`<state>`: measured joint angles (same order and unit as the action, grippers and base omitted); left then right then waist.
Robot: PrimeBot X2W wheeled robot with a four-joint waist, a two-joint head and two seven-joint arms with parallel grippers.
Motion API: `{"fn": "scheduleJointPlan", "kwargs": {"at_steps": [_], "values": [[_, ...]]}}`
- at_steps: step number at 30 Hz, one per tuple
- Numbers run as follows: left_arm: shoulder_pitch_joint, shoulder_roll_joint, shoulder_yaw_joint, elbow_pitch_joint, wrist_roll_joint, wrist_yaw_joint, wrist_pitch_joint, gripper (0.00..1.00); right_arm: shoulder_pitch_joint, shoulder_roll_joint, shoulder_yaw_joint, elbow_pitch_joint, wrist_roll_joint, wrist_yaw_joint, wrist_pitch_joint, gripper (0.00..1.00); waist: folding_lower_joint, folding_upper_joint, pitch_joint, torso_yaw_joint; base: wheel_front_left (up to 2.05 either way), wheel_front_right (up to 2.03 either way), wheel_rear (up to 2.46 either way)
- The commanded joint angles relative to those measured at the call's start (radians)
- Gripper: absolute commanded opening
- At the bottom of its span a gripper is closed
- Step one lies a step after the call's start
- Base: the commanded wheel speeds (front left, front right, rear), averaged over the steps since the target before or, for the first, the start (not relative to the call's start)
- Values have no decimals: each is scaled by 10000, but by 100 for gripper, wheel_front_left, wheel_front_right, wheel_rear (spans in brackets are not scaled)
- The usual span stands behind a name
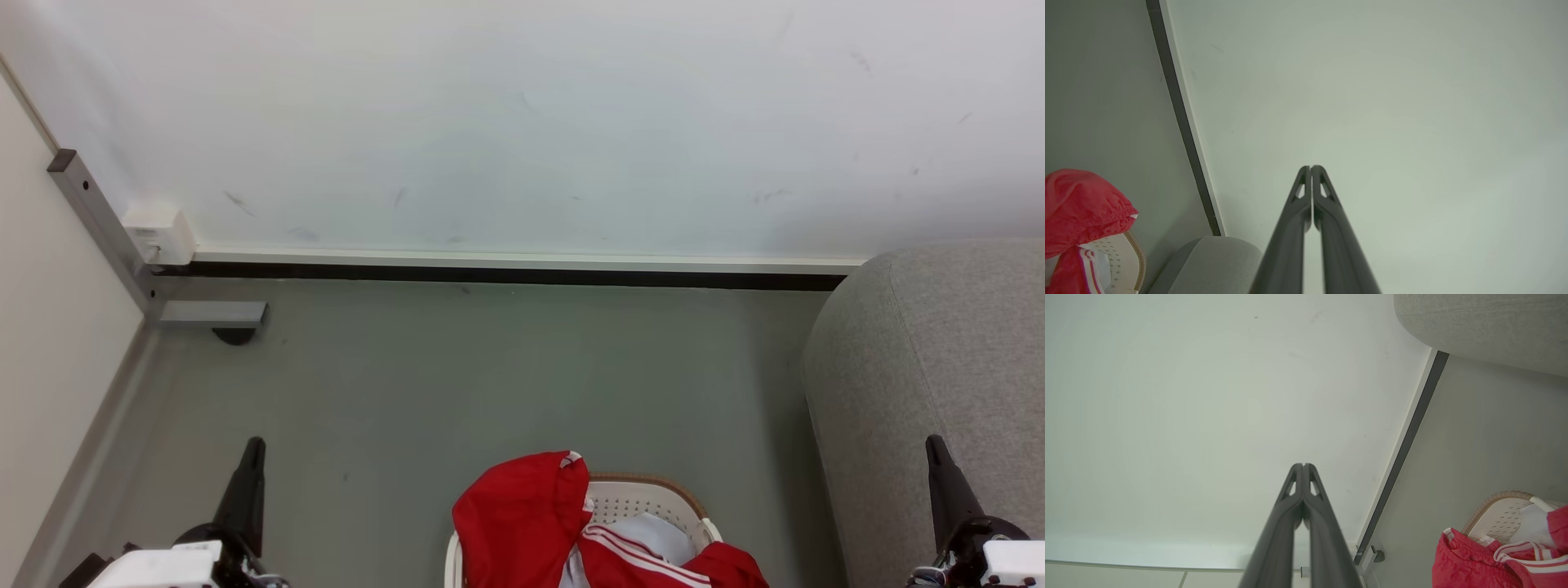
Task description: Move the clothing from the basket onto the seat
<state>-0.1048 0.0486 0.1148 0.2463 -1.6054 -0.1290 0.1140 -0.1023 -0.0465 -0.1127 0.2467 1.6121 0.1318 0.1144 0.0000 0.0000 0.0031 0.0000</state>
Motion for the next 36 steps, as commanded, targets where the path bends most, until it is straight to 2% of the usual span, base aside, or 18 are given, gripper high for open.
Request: {"fn": "scheduleJointPlan", "kwargs": {"at_steps": [1, 36], "values": [[-82, 25, 11, -34, -143, -52, 31, 0, -129, -75, -34, -49, 16, -22, 24, 0, 0, 0, 0, 0, 0, 0, 0], [-82, 25, 11, -34, -143, -52, 31, 0, -129, -75, -34, -50, 16, -22, 24, 0, 0, 0, 0, 0, 0, 0, 0]]}}
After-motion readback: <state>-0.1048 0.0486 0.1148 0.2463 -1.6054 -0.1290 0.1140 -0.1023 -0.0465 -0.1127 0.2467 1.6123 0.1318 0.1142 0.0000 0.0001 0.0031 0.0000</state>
